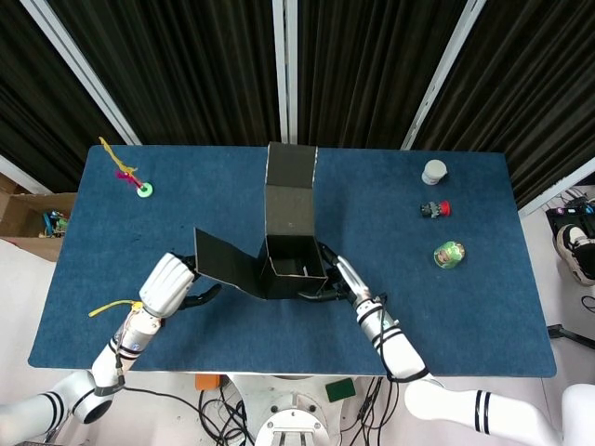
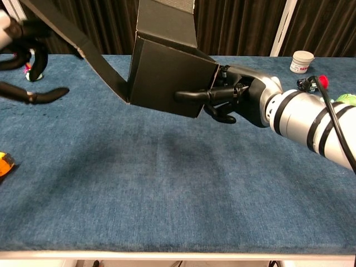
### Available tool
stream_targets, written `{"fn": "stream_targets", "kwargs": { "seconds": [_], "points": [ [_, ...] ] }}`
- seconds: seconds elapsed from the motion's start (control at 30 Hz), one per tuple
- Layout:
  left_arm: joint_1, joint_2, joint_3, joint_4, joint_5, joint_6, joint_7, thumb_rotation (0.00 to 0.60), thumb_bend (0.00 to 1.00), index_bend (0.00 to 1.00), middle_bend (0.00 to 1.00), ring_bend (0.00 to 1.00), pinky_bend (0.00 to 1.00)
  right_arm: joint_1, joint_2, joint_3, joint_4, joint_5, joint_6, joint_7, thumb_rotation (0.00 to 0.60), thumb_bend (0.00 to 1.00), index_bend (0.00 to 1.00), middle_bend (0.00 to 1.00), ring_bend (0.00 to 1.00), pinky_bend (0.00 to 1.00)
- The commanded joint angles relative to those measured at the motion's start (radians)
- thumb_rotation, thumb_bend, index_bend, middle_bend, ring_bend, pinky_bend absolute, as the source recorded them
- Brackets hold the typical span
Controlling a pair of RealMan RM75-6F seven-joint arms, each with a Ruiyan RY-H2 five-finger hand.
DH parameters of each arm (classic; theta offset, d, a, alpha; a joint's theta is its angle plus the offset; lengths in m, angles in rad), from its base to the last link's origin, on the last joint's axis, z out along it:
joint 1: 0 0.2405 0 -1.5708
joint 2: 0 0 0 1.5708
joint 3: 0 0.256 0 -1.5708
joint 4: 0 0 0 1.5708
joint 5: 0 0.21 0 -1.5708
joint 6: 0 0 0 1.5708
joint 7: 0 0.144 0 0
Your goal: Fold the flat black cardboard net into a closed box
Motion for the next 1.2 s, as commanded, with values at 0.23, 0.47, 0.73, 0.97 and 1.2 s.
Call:
{"fn": "stream_targets", "kwargs": {
  "seconds": [0.23, 0.47, 0.73, 0.97, 1.2],
  "points": [
    [-0.046, -0.033, -0.007, -0.004, 0.032, 0.017, -0.009, 0.6, 0.2, 0.32, 0.35, 0.7, 1.0, 0.015, -0.039, -0.045, 0.039, -0.049, 0.021, 0.018, 0.6, 0.3, 0.39, 0.46, 0.77, 1.0],
    [-0.077, -0.044, 0.014, 0.026, 0.066, 0.005, 0.013, 0.6, 0.17, 0.33, 0.35, 0.7, 1.0, 0.036, -0.072, -0.068, 0.087, -0.081, 0.047, -0.009, 0.6, 0.3, 0.39, 0.46, 0.77, 1.0],
    [-0.102, -0.036, 0.034, 0.032, 0.083, -0.012, 0.037, 0.6, 0.17, 0.27, 0.28, 0.7, 1.0, 0.052, -0.102, -0.096, 0.138, -0.102, 0.057, -0.028, 0.6, 0.3, 0.39, 0.46, 0.77, 1.0],
    [-0.124, -0.027, 0.059, 0.021, 0.091, -0.052, 0.06, 0.6, 0.17, 0.26, 0.27, 0.69, 1.0, 0.061, -0.118, -0.112, 0.172, -0.113, 0.06, -0.033, 0.6, 0.3, 0.39, 0.46, 0.77, 1.0],
    [-0.141, -0.065, 0.069, 0.077, 0.084, -0.072, 0.052, 0.6, 0.16, 0.28, 0.28, 0.69, 1.0, 0.072, -0.144, -0.128, 0.232, -0.129, 0.059, -0.036, 0.6, 0.3, 0.39, 0.46, 0.77, 1.0]
  ]
}}
